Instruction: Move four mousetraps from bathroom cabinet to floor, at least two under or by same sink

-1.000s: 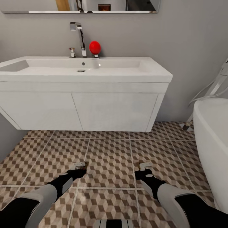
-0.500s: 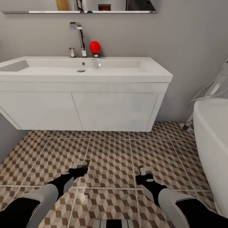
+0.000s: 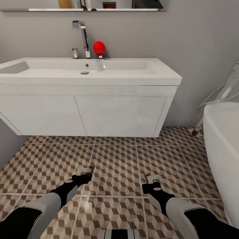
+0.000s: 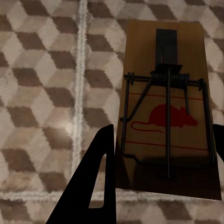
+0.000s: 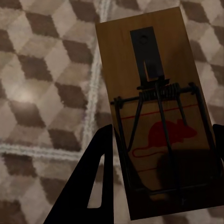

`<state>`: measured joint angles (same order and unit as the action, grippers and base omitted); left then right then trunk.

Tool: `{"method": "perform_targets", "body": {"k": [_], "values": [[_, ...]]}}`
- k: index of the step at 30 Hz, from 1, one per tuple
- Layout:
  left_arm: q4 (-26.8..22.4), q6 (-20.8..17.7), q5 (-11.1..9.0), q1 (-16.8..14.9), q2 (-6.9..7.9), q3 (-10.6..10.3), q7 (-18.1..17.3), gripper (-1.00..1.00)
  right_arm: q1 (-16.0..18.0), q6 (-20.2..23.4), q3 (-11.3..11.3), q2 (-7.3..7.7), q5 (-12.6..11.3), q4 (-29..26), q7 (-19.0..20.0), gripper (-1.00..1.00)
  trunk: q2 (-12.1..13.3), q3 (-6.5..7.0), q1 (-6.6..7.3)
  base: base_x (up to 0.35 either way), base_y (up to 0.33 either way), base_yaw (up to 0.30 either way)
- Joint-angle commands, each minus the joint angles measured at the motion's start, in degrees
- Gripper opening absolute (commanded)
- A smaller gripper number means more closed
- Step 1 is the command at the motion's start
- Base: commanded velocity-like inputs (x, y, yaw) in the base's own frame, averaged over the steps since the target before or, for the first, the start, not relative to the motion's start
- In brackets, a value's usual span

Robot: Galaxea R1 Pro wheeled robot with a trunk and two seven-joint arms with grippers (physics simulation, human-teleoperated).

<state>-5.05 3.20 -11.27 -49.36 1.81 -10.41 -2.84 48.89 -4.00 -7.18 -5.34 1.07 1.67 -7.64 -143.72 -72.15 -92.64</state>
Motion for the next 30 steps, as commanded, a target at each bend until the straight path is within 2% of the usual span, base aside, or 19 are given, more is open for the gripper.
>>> {"method": "perform_targets", "body": {"k": [1,22,30], "values": [[0.06,0.22,-0.46,-0.04,0.03,-0.48,-0.09,-1.00,0.07,-0.31,-0.38,-0.03,0.03,0.18,-0.17,-1.00,-0.02,-0.13,0.01,0.000,0.000,0.000],[0.06,0.07,-0.41,-0.04,0.07,-0.40,0.02,-1.00,0.08,-0.23,-0.31,0.05,0.09,0.17,0.01,-1.00,-0.02,-0.68,0.01,0.000,0.000,0.000],[0.17,0.03,-0.42,-0.04,-0.02,-0.32,1.58,-1.00,0.07,-0.30,-0.30,0.06,0.16,0.17,-0.15,-1.00,-0.02,-1.37,0.01,0.000,0.000,0.000]]}}
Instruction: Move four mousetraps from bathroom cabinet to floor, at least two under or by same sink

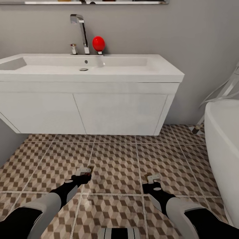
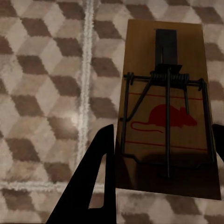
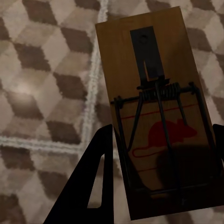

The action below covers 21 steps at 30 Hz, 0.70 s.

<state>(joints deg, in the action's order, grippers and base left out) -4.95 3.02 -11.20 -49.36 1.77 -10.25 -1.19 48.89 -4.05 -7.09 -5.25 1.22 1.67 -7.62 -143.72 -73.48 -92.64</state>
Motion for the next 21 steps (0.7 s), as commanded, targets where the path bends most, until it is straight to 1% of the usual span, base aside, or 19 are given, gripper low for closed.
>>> {"method": "perform_targets", "body": {"k": [1,13,21], "values": [[0.08,0.19,-0.49,-0.04,0.01,-0.48,0.10,-1.00,0.08,-0.25,-0.38,-0.03,0.00,0.18,-0.28,-1.00,-0.02,-0.13,0.01,0.000,0.000,0.000],[0.11,0.23,-0.49,-0.04,0.07,-0.47,0.40,-1.00,0.06,-0.28,-0.40,-0.11,0.01,0.18,-1.13,-1.00,-0.02,-1.18,0.01,0.000,0.000,0.000],[0.11,0.23,-0.49,-0.04,0.08,-0.47,0.40,-1.00,0.06,-0.53,-0.38,-0.06,0.03,0.18,-1.24,-1.00,-0.02,-1.33,0.01,0.000,0.000,0.000]]}}
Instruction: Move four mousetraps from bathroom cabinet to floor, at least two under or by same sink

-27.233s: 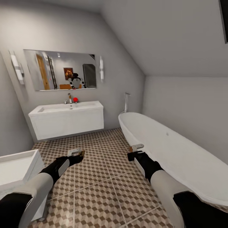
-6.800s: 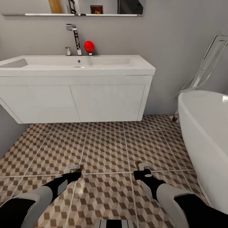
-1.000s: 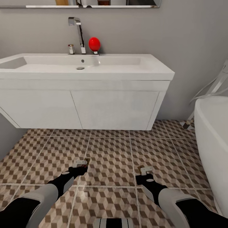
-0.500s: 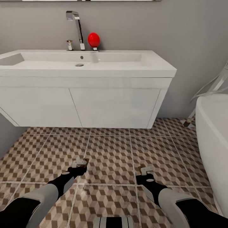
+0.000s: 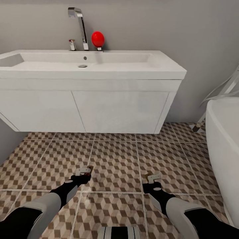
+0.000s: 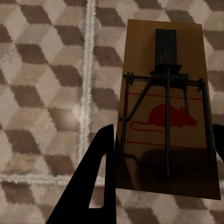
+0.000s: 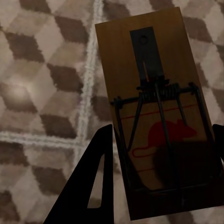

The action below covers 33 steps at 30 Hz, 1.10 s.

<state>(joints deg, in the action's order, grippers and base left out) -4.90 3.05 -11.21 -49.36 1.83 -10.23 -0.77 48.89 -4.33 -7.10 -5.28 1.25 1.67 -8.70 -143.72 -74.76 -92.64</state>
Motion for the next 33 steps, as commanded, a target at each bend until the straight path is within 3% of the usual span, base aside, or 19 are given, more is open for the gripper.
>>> {"method": "perform_targets", "body": {"k": [1,7,8,11,17,33], "values": [[0.06,0.20,-0.48,-0.03,0.02,-0.49,-0.02,-1.00,0.07,-0.28,-0.37,-0.01,0.03,0.18,-0.17,-1.00,-0.02,-0.04,0.01,0.000,0.000,0.000],[0.92,-1.08,-0.99,-0.03,0.32,-0.49,0.06,-1.00,0.07,-0.49,-0.42,-0.04,0.15,0.14,-1.84,-1.00,-0.02,-0.04,0.01,0.000,0.000,0.000],[1.09,-3.97,-1.05,-0.03,0.44,-0.49,0.06,-1.00,0.07,-0.57,-0.42,-0.01,0.09,0.17,-2.76,-1.00,-0.02,-0.04,0.01,0.000,0.000,0.000],[1.18,-4.64,-1.15,-0.03,0.53,-0.49,0.06,-1.00,0.07,-0.59,-0.46,-0.05,0.01,0.18,-2.89,-1.00,-0.02,-0.04,0.01,0.000,0.000,0.000],[1.21,-2.66,-0.80,-0.03,0.80,-0.49,0.00,-1.00,0.07,-0.59,-0.45,0.01,-0.09,0.18,-2.90,-1.00,-0.02,-0.04,0.01,0.000,0.000,0.000],[0.82,-2.09,-0.58,-0.03,0.48,-0.43,0.06,-1.00,0.07,-0.59,-0.37,0.10,0.00,0.17,-2.90,-1.00,-0.02,-0.04,0.01,0.000,0.000,0.000]]}}
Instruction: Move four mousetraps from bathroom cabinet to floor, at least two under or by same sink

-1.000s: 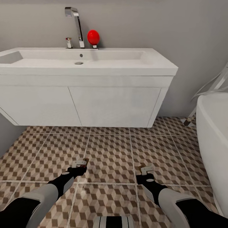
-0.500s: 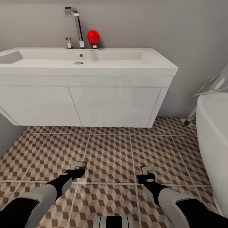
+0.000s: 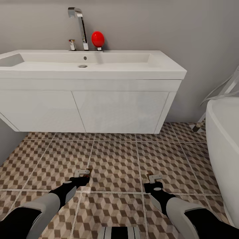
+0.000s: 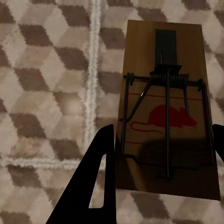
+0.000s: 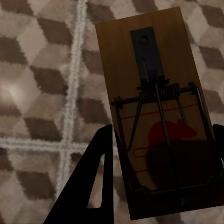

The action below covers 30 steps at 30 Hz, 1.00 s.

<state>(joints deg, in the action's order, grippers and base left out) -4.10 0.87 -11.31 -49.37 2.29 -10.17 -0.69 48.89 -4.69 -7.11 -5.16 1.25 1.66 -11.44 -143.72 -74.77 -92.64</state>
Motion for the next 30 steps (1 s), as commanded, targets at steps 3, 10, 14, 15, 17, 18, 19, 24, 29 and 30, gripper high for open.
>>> {"method": "perform_targets", "body": {"k": [3,10,14,15,17,18,19,24,29,30], "values": [[-0.11,0.04,-0.49,-0.03,0.01,-0.47,0.00,-1.00,0.07,-0.23,-0.36,-0.02,0.04,0.18,-0.16,-1.00,-0.06,-0.70,-0.07,0.000,0.000,0.000],[-0.34,0.06,-0.58,-0.03,0.12,-0.41,-0.01,-1.00,0.07,-0.23,-0.36,-0.01,0.15,0.18,-0.16,-1.00,-0.15,-2.25,-0.25,0.000,0.000,0.000],[-0.52,0.11,-0.62,-0.03,0.13,-0.39,-0.01,-1.00,0.07,-0.23,-0.42,-0.02,0.16,0.19,-0.16,-1.00,-0.18,-2.70,-0.30,0.000,0.000,0.000],[-0.55,0.10,-0.63,-0.03,0.12,-0.38,-0.01,-1.00,0.07,-0.23,-0.43,-0.02,0.16,0.19,-0.16,-1.00,-0.18,-2.70,-0.30,0.000,0.000,0.000],[-0.63,0.11,-0.64,-0.03,0.06,-0.38,-0.01,-1.00,0.07,-0.23,-0.43,-0.02,0.16,0.19,-0.16,-1.00,-0.18,-2.70,-0.30,0.000,0.000,0.000],[-0.67,0.11,-0.64,-0.03,0.04,-0.38,-0.01,-1.00,0.07,-0.23,-0.44,-0.02,0.16,0.19,-0.16,-1.00,-0.18,-2.70,-0.30,0.000,0.000,0.000],[-0.68,0.11,-0.64,-0.03,0.03,-0.38,-0.01,-1.00,0.07,-0.23,-0.42,-0.02,0.16,0.19,-0.16,-1.00,-0.18,-2.70,-0.30,0.000,0.000,0.000],[-0.72,0.13,-0.64,-0.03,0.02,-0.37,-0.01,-1.00,0.07,-0.23,-0.39,-0.02,0.16,0.19,-0.16,-1.00,-0.18,-2.70,-0.30,0.000,0.000,0.000],[-0.73,0.17,-0.65,-0.03,0.07,-0.37,-0.01,-1.00,0.07,-0.23,-0.41,-0.02,0.16,0.18,-0.16,-1.00,-0.18,-2.70,-0.30,0.000,0.000,0.000],[-0.73,0.18,-0.65,-0.03,0.08,-0.37,-0.01,-1.00,0.07,-0.23,-0.39,-0.02,0.16,0.18,-0.16,-1.00,-0.18,-2.70,-0.30,0.000,0.000,0.000]]}}
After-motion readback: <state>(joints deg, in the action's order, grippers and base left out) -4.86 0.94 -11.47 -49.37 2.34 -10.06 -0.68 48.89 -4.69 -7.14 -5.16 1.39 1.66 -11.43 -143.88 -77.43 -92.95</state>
